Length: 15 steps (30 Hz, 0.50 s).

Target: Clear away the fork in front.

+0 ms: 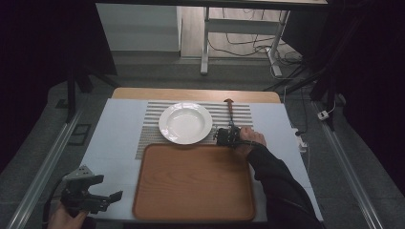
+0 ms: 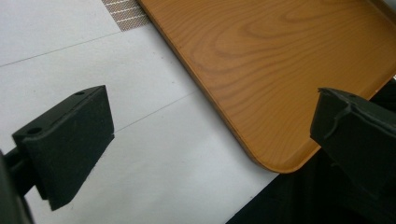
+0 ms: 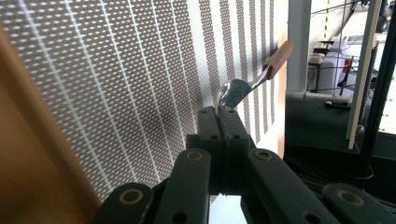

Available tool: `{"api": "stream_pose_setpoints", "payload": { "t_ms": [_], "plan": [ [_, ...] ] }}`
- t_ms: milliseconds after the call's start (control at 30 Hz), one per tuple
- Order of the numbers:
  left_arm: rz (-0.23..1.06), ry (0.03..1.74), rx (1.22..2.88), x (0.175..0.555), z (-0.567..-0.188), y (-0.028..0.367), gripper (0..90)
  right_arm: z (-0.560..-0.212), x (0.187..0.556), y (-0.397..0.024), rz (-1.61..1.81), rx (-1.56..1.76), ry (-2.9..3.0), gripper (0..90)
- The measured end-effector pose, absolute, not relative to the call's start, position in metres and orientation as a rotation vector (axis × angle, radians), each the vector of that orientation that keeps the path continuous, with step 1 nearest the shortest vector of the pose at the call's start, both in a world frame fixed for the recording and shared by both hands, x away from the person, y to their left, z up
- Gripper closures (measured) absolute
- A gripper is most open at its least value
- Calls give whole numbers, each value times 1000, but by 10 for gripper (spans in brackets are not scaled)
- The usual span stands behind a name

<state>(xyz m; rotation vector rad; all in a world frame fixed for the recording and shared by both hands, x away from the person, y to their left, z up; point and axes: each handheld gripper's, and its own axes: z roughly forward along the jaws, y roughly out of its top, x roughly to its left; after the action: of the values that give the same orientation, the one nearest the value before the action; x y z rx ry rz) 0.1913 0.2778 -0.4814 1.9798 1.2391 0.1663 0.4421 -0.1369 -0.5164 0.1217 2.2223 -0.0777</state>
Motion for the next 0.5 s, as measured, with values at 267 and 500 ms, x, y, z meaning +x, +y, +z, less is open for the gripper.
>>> {"api": "stream_pose_setpoints", "payload": {
  "t_ms": [267, 500],
  "plan": [
    [166, 1237, 1981, 191, -481, 278, 0, -506, 433, -140, -54, 131, 2212, 900],
    [170, 1236, 1983, 191, -481, 277, 0, -492, 420, -143, 24, 157, 2213, 900]
  ]
}}
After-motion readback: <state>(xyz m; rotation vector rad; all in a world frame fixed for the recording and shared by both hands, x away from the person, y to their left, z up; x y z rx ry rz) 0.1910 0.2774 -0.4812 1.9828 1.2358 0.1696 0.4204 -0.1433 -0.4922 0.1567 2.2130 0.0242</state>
